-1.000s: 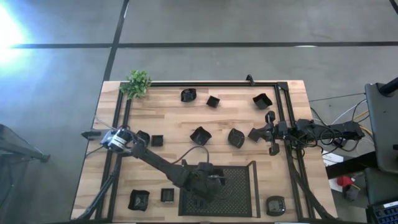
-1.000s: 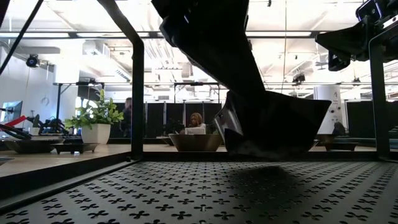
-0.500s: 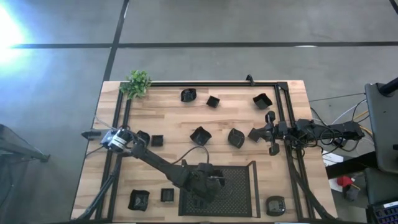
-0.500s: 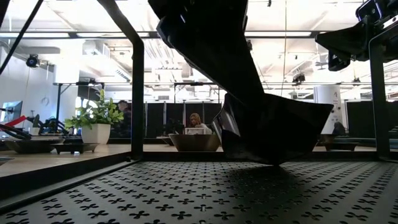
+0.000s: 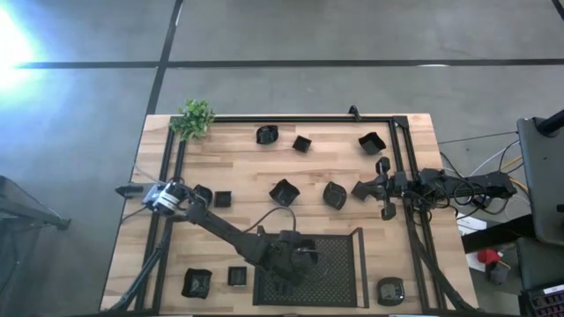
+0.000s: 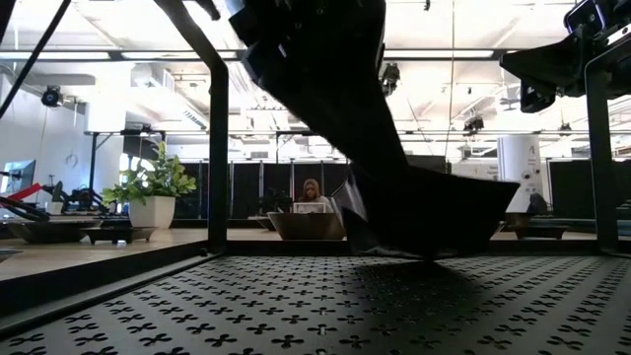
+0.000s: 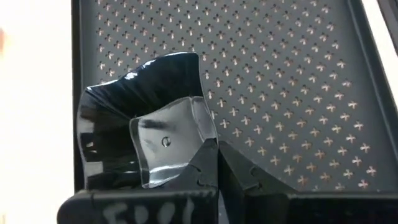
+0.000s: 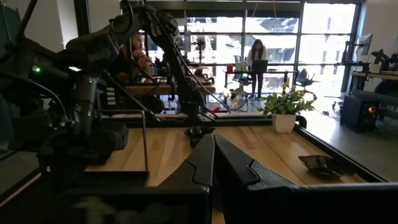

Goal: Pick & Place Mini shaped plates
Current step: Put the distorted square plate on the shelf

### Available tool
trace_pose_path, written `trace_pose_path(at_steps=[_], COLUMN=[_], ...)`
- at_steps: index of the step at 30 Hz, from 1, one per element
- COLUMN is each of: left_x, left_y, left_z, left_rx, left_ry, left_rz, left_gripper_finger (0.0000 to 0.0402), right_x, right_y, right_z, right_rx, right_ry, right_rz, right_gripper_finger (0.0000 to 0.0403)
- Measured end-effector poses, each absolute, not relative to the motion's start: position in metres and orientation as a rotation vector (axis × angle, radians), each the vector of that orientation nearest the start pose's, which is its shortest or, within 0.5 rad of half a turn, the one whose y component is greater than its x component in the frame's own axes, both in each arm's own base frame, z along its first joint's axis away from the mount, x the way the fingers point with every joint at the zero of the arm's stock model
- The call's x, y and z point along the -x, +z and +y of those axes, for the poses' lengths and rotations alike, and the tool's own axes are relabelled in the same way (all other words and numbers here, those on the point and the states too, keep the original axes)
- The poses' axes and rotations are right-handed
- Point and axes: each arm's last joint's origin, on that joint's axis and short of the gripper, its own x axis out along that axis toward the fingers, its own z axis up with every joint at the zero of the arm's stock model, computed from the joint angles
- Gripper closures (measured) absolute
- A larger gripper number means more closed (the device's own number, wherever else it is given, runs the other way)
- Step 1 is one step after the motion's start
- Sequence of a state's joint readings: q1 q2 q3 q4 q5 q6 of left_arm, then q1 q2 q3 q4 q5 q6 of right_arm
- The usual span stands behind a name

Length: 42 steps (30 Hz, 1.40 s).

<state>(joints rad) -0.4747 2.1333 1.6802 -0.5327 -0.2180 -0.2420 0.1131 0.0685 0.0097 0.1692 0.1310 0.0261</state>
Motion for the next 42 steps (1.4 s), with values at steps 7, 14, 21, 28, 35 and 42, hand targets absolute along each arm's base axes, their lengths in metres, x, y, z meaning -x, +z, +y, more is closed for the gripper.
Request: trace_pose_path(at_steps=[7, 14, 21, 28, 35, 42], left_x=[-0.412, -0.413, -0.413, -0.415, -0.420, -0.425], left_y=[0.194, 0.194, 0.194, 0.202, 0.220, 0.228], left_z=[-0.205, -0.205, -0.205, -0.206, -0.209, -0.202], left_rx=[-0.103, -0.084, -0.083, -0.077, -0.103, -0.128], left_ry=[-0.116, -0.107, -0.107, -0.112, -0.144, -0.069], left_rz=[0.946, 0.946, 0.946, 0.923, 0.867, 0.831], left_gripper_finger=[0.0399, 0.0362, 0.0351, 0.0351, 0.0351, 0.0351], right_x=[-0.100, -0.100, -0.100, -0.100, -0.100, -0.100], right_y=[0.178, 0.178, 0.178, 0.178, 0.178, 0.178], right_z=[0.008, 0.008, 0.008, 0.008, 0.008, 0.008], right_rx=[-0.039, -0.037, -0.038, -0.039, -0.039, -0.040], right_ry=[-0.016, -0.016, -0.016, -0.016, -0.016, -0.016], right_rz=[-0.110, -0.110, -0.111, -0.110, -0.110, -0.110], right_gripper_finger=[0.0394, 0.0394, 0.0394, 0.0394, 0.0394, 0.0394])
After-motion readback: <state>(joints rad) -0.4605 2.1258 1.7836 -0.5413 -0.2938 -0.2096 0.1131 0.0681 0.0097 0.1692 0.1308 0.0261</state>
